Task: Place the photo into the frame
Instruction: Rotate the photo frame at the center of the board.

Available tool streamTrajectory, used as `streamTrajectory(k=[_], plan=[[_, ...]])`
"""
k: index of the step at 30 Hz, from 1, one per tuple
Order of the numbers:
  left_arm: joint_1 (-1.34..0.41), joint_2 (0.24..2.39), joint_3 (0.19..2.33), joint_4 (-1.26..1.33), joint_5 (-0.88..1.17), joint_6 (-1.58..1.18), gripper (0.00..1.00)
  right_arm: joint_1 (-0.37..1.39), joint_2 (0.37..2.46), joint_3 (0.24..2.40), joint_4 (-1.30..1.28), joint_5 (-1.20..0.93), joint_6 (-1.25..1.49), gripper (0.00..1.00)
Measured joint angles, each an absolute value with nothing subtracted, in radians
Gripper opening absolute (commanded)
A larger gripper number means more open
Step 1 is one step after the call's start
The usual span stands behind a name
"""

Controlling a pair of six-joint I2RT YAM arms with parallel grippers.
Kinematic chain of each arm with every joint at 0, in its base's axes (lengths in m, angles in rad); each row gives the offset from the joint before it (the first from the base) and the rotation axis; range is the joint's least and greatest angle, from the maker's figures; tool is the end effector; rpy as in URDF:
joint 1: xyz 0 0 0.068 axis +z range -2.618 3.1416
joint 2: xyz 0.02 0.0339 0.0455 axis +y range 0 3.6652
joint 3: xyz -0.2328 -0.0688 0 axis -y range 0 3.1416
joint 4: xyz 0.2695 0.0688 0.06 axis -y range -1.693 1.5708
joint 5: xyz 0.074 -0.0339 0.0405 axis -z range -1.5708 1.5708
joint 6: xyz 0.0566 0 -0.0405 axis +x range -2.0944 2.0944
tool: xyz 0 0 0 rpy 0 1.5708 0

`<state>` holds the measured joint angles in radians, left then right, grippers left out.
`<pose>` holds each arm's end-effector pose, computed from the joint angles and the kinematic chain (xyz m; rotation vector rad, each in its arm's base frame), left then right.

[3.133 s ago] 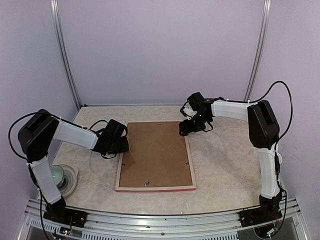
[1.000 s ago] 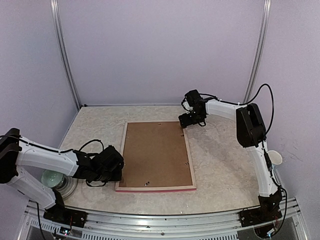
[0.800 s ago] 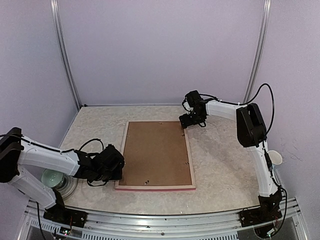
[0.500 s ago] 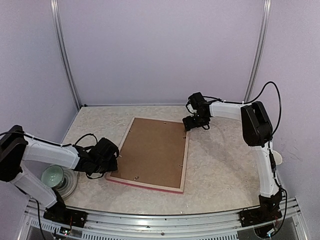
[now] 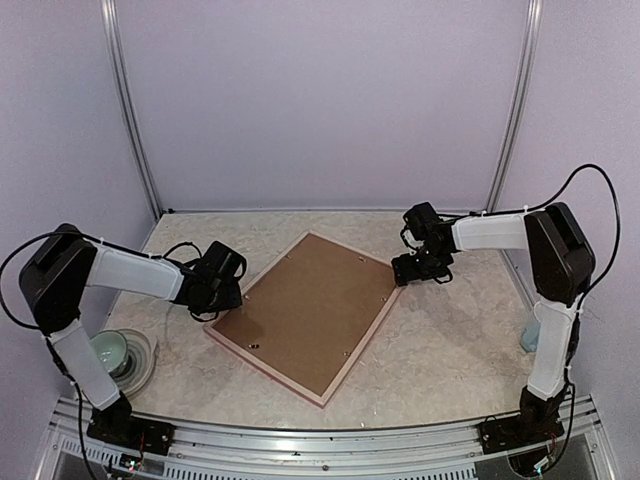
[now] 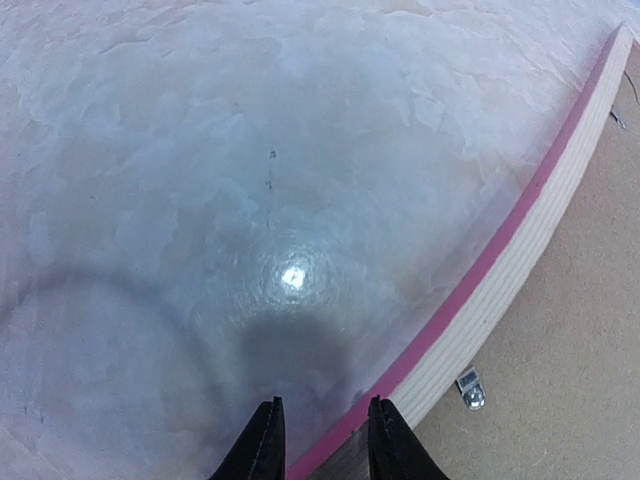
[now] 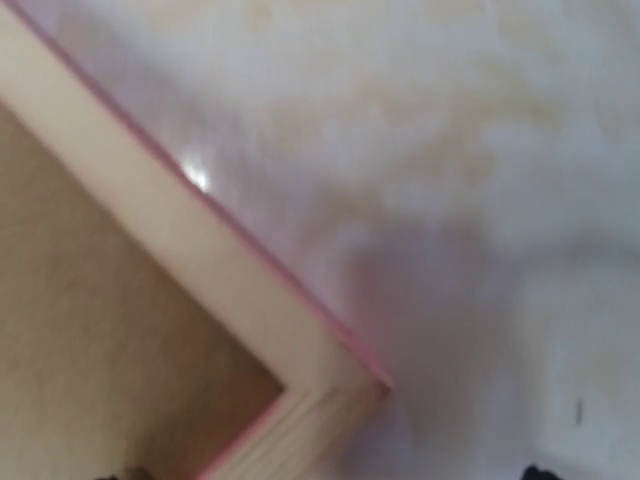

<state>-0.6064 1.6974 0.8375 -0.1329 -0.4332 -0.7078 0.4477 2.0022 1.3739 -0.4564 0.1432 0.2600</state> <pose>0.2923 -0.1738 0.0744 -0.2818 2.4181 -0.0179 0.3924 0.1795 0.1001 -0.2004 2.6297 0.0491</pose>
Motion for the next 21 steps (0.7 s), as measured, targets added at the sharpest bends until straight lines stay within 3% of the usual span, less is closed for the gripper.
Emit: streamTrajectory(k=[4, 10, 21], plan=[[-0.583, 1.756, 0.918, -0.131, -0.425, -0.690, 0.33, 0.448, 1.912, 1.276, -0.459, 0.109, 0.288, 0.87], [-0.584, 1.721, 0.961, -0.128, -0.361, -0.677, 0.37, 0.448, 1.851, 1.311, -0.466, 0.054, 0.294, 0.88], [-0.742, 1.264, 0.715, -0.204, -0.295, -0.787, 0.43, 0.445, 1.998, 1.670, -0.482, -0.005, 0.220, 0.93]])
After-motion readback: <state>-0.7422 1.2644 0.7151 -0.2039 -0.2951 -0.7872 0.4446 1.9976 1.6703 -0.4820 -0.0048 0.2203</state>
